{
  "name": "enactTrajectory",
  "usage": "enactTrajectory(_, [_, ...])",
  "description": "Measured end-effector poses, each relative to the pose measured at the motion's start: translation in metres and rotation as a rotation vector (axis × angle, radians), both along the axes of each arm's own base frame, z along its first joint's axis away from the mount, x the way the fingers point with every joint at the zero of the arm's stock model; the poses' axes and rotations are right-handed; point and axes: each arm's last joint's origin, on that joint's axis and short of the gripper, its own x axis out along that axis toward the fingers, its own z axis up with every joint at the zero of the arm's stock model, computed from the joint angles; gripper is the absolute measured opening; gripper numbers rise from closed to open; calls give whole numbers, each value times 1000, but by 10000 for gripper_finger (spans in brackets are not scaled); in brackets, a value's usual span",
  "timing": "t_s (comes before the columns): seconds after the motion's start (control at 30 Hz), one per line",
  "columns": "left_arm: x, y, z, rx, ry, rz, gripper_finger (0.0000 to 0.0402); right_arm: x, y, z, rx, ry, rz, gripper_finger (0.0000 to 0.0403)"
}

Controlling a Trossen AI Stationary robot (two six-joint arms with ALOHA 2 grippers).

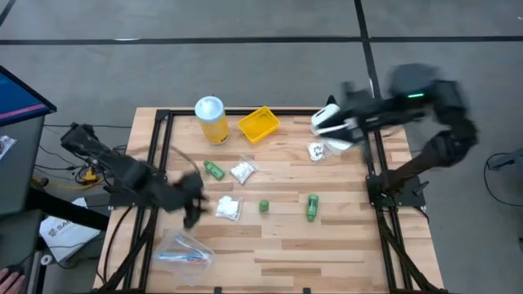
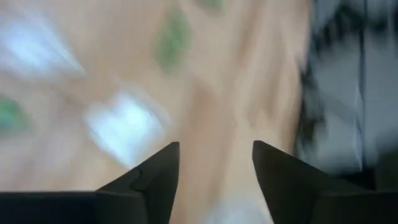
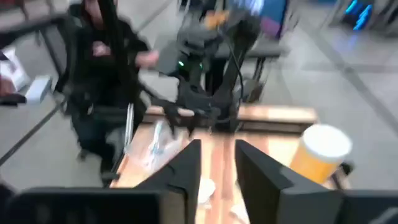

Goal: Pick & Place Travel size toiletries
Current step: Put the green shampoo bottle into the white bin

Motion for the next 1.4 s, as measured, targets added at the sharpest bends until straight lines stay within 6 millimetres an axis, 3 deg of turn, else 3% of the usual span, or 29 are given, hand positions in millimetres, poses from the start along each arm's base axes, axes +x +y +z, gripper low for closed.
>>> enactTrajectory(0.1, [-13, 28, 19, 125, -158, 187, 163, -48, -5, 9, -25, -44, -98, 44])
enactTrajectory(0.2, [-20, 53, 29, 224, -203, 271, 116, -82, -7, 9, -46, -70, -185, 9])
enactTrajectory(0.27, [-19, 68, 30, 248, -190, 325, 77, -98, -7, 2, -44, -73, -196, 7])
enactTrajectory(0.4, [-11, 95, 26, 271, -113, 357, 10, -112, -4, -21, -33, -106, -174, 12])
enactTrajectory(0.57, [-2, 131, 4, 221, 14, 482, 2, -129, -7, -64, 0, -216, -277, 3])
enactTrajectory(0.7, [-9, 155, -22, 120, 91, 613, 1, -139, -9, -97, 70, -315, -323, 5])
enactTrajectory(0.83, [-19, 168, -38, 65, 133, 704, 2, -153, -9, -116, 143, -412, -321, 1])
enactTrajectory(0.97, [-24, 173, -54, 76, 194, 650, 33, -162, -10, -127, 184, -456, -327, 3])
enactTrajectory(1.13, [-25, 171, -77, 15, 234, 604, 121, -163, -10, -130, 188, -470, -330, 1])
enactTrajectory(1.3, [-29, 166, -96, -119, 272, 599, 229, -150, -11, -139, 192, -405, -390, 1])
enactTrajectory(1.4, [-30, 165, -99, -121, 285, 598, 278, -131, -11, -150, 193, -275, -431, 1])
